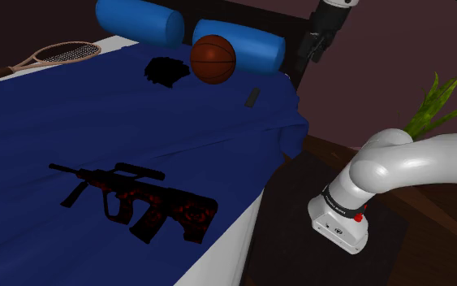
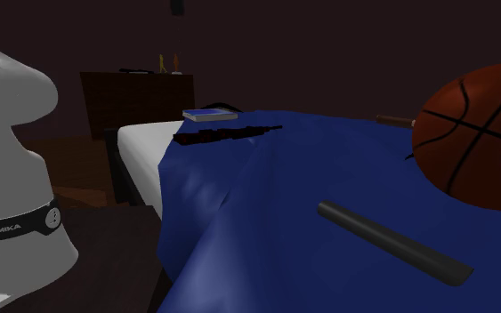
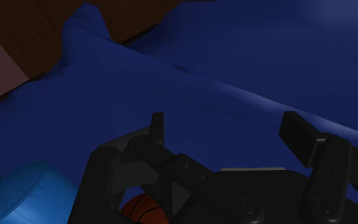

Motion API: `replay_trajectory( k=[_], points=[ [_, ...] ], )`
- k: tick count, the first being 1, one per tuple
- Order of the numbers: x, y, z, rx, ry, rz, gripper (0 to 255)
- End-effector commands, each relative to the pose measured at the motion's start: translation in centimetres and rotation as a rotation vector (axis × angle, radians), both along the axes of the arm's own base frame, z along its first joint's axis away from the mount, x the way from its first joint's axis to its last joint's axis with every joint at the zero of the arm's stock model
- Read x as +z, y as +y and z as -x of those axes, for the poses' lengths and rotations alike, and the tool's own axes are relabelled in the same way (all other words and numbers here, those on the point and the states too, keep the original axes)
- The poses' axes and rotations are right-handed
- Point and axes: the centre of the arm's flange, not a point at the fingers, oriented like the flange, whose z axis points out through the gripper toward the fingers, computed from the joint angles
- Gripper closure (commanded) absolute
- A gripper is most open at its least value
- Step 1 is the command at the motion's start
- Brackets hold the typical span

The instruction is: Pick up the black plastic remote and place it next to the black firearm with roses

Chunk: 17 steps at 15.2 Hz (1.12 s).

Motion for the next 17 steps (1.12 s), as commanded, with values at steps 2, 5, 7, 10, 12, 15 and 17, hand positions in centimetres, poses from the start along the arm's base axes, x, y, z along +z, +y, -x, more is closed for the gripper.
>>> replay_trajectory(
  k=[2,5,7,10,12,15,17],
  points=[
    [-0.7,-0.1,-1.3,-0.034,0.007,-0.008,0],
    [-2.7,-0.8,-5.0,-0.135,0.026,-0.030,0],
    [-4.1,-1.4,-7.4,-0.203,0.039,-0.045,0],
    [-6.3,-2.6,-10.9,-0.305,0.059,-0.068,0],
    [-7.9,-3.6,-13.2,-0.372,0.072,-0.083,0],
    [-10.2,-5.2,-16.4,-0.474,0.092,-0.106,0],
    [-11.9,-6.5,-18.4,-0.542,0.105,-0.121,0]
  ],
)
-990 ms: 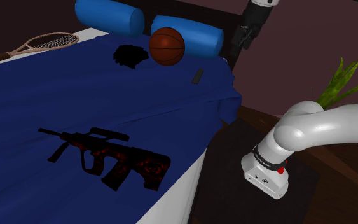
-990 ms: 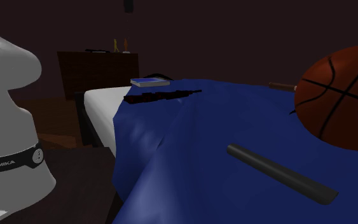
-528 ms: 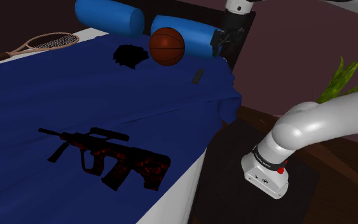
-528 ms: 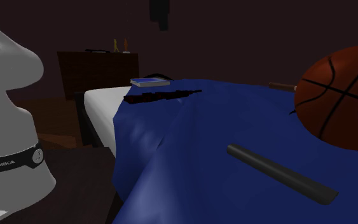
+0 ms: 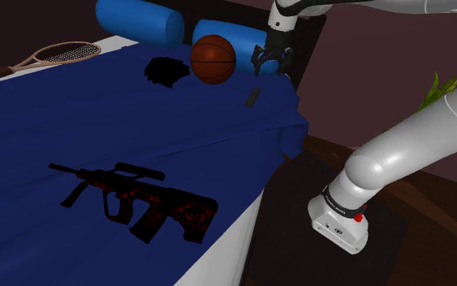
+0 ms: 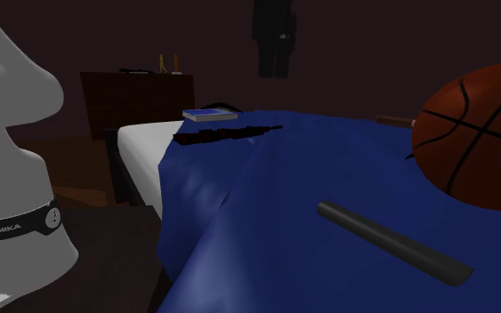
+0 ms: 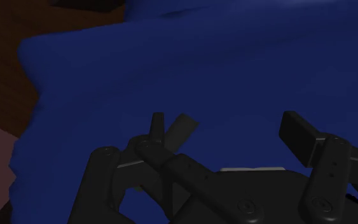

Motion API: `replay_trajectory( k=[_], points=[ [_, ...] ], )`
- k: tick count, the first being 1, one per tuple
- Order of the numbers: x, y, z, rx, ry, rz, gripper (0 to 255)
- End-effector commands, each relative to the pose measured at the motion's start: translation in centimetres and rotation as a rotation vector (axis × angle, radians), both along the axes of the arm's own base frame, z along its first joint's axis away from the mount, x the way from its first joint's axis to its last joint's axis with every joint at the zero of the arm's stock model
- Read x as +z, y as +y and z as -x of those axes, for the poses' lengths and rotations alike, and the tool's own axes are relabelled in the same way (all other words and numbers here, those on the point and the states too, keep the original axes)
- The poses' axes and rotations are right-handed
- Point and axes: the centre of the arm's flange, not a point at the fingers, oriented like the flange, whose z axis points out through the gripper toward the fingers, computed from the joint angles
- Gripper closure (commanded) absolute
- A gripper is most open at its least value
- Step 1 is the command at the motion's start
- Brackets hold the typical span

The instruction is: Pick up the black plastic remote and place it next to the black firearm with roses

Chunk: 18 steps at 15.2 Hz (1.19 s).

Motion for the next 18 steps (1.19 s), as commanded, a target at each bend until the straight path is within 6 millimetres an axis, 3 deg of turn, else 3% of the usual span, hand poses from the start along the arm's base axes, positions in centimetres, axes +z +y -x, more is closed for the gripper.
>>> replay_trajectory(
  k=[1,10,18],
  points=[
    [-1.7,-1.1,-2.1,-0.070,0.013,-0.015,0],
    [-9.7,-8.1,-9.4,-0.375,0.072,-0.083,0],
    [-17.1,-15.0,-13.2,-0.629,0.122,-0.139,0]
  ],
)
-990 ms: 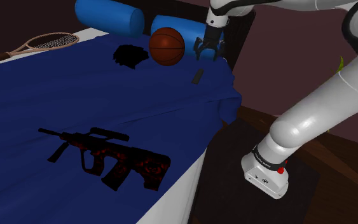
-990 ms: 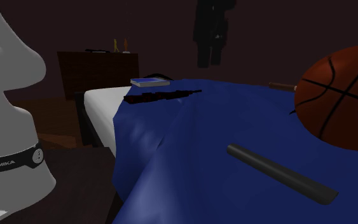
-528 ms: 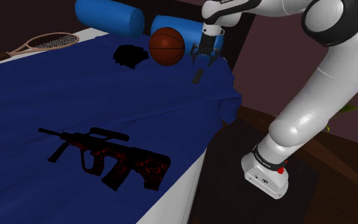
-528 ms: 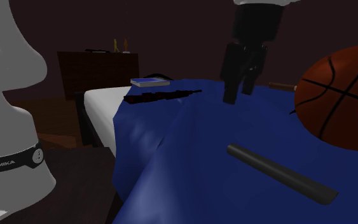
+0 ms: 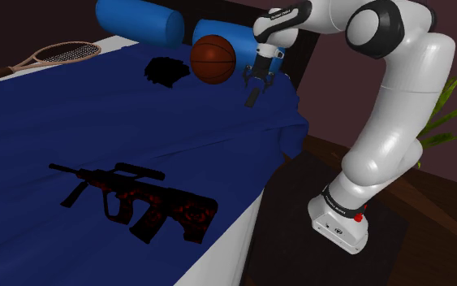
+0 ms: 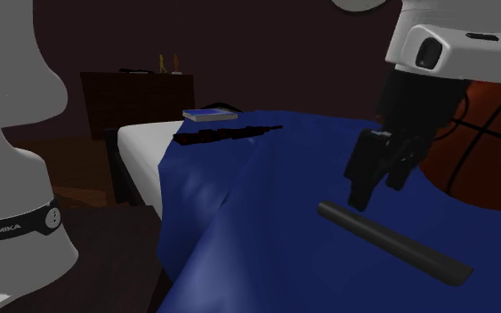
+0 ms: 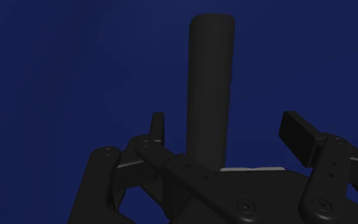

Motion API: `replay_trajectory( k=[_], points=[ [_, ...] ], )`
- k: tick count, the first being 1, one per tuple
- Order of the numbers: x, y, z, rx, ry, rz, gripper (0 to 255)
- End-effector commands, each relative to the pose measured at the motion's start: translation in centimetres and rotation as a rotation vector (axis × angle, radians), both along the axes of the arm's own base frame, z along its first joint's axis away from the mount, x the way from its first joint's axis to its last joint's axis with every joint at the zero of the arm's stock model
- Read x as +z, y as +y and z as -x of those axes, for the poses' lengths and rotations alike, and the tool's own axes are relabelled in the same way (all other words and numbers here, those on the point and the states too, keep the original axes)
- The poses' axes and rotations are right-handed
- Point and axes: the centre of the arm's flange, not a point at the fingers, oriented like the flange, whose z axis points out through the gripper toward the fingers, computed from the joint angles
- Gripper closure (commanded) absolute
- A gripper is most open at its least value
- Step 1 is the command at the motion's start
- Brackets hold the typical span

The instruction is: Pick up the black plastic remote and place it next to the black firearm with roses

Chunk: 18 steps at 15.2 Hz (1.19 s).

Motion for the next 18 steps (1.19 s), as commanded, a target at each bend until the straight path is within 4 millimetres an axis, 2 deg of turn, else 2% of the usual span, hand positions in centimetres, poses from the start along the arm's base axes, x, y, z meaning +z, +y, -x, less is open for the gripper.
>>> replay_trajectory(
  k=[1,8,15,16,18],
  points=[
    [-1.5,-0.9,-0.3,-0.027,0.005,-0.005,0],
    [-4.9,-0.1,0.0,-0.027,0.005,-0.005,0],
    [-4.9,-0.1,0.0,-0.027,0.005,-0.005,0],
    [-4.9,-0.1,0.0,-0.027,0.005,-0.005,255],
    [-4.8,-0.1,0.0,-0.027,0.005,-0.005,255]
  ],
)
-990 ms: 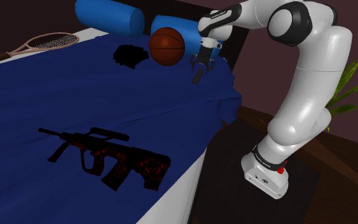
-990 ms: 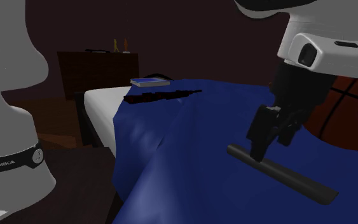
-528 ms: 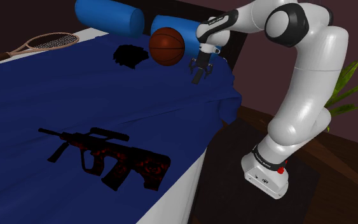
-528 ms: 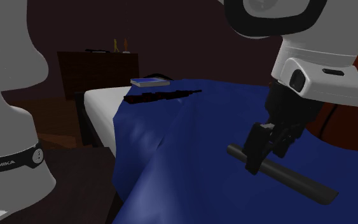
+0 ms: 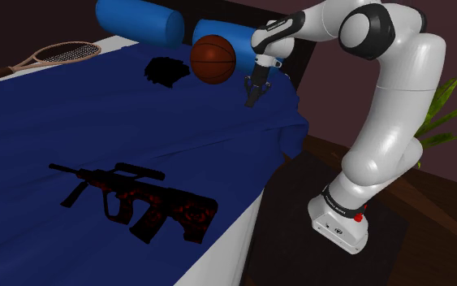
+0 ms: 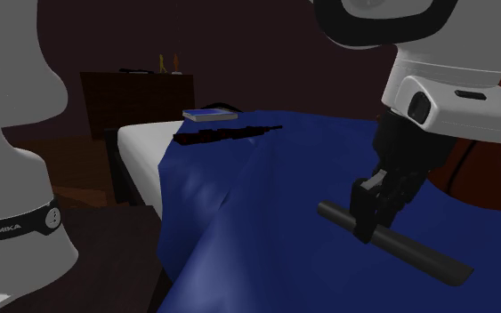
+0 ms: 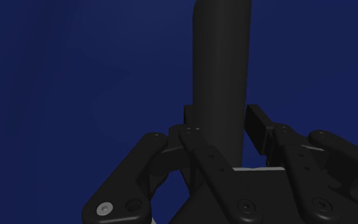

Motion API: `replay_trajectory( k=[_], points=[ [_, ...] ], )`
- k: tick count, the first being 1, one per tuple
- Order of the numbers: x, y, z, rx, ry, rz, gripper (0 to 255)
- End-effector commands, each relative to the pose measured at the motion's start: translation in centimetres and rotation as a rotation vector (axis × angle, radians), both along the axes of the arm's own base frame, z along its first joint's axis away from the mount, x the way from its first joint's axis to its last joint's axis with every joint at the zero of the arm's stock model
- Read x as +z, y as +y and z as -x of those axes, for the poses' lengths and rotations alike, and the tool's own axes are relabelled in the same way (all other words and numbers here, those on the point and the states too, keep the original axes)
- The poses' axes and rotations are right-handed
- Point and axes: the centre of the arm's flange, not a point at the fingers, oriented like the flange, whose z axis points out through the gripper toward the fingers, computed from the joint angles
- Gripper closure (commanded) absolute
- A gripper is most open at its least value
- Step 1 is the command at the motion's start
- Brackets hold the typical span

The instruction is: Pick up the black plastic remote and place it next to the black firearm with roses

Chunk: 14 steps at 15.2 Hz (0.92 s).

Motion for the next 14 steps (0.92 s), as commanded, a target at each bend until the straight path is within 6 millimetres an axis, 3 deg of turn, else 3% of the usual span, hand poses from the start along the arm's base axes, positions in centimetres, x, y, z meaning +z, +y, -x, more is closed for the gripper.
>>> replay_trajectory(
  k=[1,7,14],
  points=[
    [-0.4,0.3,-0.1,0.004,0.006,-0.004,255],
    [-0.6,0.3,0.0,0.004,0.006,-0.004,255],
    [3.1,0.3,0.0,0.004,0.006,-0.004,255]
  ],
)
